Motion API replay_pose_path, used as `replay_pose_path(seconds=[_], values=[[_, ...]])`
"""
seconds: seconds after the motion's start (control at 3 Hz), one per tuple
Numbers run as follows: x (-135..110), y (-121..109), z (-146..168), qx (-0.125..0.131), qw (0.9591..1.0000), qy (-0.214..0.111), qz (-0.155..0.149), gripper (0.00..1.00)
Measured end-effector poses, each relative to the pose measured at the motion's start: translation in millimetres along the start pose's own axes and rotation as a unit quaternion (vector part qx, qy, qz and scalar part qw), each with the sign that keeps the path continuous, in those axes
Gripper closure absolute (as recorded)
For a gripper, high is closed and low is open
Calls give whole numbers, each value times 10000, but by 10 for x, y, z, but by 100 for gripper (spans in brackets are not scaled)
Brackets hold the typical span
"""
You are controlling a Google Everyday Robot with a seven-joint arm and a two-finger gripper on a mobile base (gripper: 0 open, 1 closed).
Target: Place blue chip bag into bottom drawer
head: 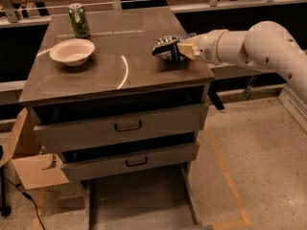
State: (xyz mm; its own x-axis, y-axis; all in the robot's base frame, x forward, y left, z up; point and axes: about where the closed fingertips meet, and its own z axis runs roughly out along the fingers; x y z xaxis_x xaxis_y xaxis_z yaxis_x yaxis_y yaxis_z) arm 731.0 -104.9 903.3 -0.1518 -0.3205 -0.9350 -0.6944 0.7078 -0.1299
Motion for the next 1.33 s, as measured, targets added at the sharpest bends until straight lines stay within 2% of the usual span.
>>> replay_pose_path(seconds=[0.33,0.67,1.0,1.33], values=[[-23,-10,5,5,10000,-19,-5,100],[-27,82,-134,-133,9999,64,21,100],[-65,325,-537,-136,9996,207,114,100],[-139,800,-1049,39,9984,378,427,100]])
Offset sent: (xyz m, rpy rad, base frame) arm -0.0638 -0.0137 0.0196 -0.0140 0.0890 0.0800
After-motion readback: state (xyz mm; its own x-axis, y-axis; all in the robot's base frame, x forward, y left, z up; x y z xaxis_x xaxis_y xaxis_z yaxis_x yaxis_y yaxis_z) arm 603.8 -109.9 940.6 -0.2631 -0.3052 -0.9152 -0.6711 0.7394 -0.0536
